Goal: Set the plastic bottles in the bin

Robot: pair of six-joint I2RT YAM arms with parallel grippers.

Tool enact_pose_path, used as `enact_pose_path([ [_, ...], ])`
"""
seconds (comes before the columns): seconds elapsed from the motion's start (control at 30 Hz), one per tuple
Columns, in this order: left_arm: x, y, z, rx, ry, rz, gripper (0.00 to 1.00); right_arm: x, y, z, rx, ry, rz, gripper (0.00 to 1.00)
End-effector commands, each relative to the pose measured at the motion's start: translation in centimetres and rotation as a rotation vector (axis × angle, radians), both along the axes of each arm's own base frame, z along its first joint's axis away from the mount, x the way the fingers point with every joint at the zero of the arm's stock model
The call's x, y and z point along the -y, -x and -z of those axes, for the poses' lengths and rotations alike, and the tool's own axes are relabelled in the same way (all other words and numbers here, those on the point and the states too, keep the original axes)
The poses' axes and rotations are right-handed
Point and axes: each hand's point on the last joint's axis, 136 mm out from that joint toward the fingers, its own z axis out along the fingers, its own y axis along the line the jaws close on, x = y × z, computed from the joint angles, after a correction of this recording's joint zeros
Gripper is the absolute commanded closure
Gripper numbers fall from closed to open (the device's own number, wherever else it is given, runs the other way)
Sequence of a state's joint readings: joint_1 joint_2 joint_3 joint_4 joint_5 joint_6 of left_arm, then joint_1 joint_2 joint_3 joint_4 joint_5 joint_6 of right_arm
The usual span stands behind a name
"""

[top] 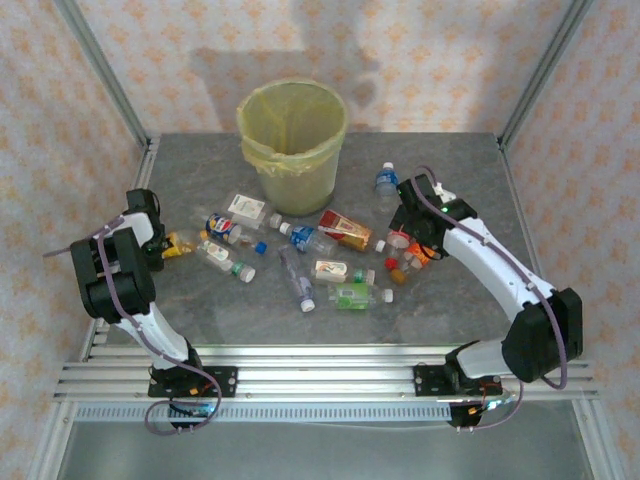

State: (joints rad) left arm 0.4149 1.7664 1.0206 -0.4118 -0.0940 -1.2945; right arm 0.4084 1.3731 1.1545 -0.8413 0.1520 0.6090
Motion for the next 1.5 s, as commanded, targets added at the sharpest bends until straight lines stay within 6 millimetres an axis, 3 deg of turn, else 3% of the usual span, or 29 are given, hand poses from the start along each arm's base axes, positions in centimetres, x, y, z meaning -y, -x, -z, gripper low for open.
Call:
enact_pose_path([
  [0.0, -0.9, -2.9, -0.2, 0.104, -0.004, -0.034, 0.39, 0.3, -0.4, -0.6, 0.005, 0.005, 0.012, 0.01],
  [0.17, -0.8, -3.8, -0.9, 0.132, 0.004, -0.02, 0.51, 0.2, -0.4, -0.4, -0.002, 0.005, 0.012, 0.01],
  [0.3, -1.1, -4.8, -2.8, 0.181, -0.012, -0.008, 0.6, 0.3, -0.2, -0.3, -0.001, 0.005, 0.014, 0.01],
  [0.6, -1.5, -6.9, -8.9, 0.295, -0.079, 0.037, 0.65, 0.4, 0.0, -0.1, 0.009, 0.001, 0.011, 0.01],
  [0.77, -0.9, -8.0, -11.2, 0.356, -0.088, 0.06, 0.69, 0.5, 0.1, -0.2, 0.014, 0.004, 0.009, 0.01],
  [1.0, 0.8, -9.8, -15.0, 0.425, -0.114, 0.129, 0.71, 0.7, 0.4, -0.1, 0.022, 0.006, 0.009, 0.01],
  [1.47, 6.3, -13.4, -26.3, 0.574, -0.242, 0.367, 0.74, 1.0, 1.0, 0.3, 0.034, 0.009, 0.01, 0.01],
])
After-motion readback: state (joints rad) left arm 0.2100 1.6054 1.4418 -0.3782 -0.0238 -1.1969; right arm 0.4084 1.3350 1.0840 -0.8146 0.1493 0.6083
